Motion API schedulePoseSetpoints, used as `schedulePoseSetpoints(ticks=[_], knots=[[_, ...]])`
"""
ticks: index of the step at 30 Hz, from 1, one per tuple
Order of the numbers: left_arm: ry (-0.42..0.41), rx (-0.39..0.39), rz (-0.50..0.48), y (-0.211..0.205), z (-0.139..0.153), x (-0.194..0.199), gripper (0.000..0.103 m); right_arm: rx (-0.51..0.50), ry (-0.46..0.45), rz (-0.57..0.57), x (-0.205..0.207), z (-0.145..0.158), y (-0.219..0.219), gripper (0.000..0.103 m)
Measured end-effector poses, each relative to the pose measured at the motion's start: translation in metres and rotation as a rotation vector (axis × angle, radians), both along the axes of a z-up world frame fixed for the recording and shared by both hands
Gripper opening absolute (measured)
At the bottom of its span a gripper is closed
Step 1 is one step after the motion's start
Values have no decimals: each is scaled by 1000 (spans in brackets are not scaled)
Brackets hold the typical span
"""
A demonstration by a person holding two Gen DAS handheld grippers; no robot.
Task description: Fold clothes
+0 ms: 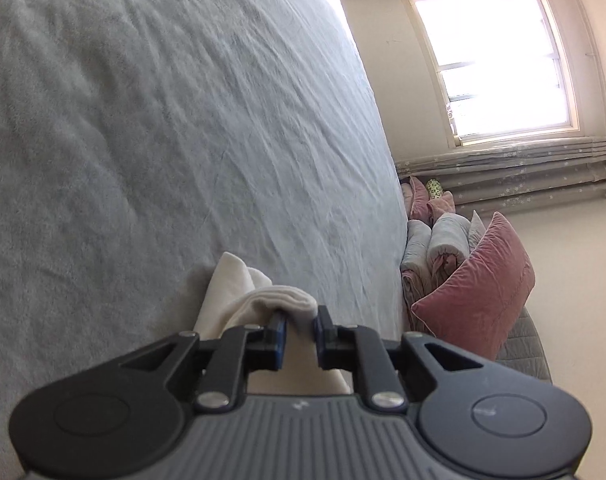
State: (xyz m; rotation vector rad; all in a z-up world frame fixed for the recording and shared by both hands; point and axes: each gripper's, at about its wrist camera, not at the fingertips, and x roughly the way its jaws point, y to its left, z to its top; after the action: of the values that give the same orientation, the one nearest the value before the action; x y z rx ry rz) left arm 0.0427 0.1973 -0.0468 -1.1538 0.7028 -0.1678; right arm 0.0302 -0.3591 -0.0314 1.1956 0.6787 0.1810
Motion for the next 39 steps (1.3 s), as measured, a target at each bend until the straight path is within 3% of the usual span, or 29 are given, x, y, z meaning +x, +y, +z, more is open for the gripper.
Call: schedulePoseSetpoints(ticks=[1, 2, 5, 7, 11, 14, 17, 20, 21, 23, 27, 30, 34, 39], knots=[[-21, 30, 1, 2, 0, 1, 37, -23, -15, -4, -2, 2, -2, 45], [-29, 51, 0, 5, 0, 3, 41, -53, -36, -9, -3, 7, -2, 51], [-47, 95, -42, 13, 4, 13, 50, -197, -114, 26, -2, 21, 7, 52], [-86, 202, -79, 12, 9, 15, 57, -318, -165, 64, -1, 29, 20, 52], [-162, 431, -102, 5, 5, 13, 56, -625, -224, 159, -1, 27, 56, 52], [-240, 404, -139, 4, 2, 16, 56, -786, -238, 218, 1, 14, 74, 52], [-277, 398, -167, -4, 3, 20, 56, -776, -261, 222, 5, 8, 82, 52], [-268, 470, -168, -15, 3, 18, 50, -771, -265, 222, 6, 3, 86, 47], [-265, 499, -165, -18, 3, 18, 45, -783, -256, 226, 6, 2, 88, 40], [-266, 529, -149, -18, 2, 13, 17, -810, -263, 218, 9, 4, 91, 17], [-308, 535, -109, -22, 12, 5, 13, -868, -293, 194, 18, 12, 99, 13], [-333, 589, -83, -31, 21, 4, 13, -912, -315, 175, 24, 19, 104, 13], [-310, 633, -64, -37, 24, 20, 13, -970, -344, 150, 33, 28, 112, 13], [-219, 742, -98, -47, 10, 48, 13, -1016, -344, 134, 42, 32, 117, 13]])
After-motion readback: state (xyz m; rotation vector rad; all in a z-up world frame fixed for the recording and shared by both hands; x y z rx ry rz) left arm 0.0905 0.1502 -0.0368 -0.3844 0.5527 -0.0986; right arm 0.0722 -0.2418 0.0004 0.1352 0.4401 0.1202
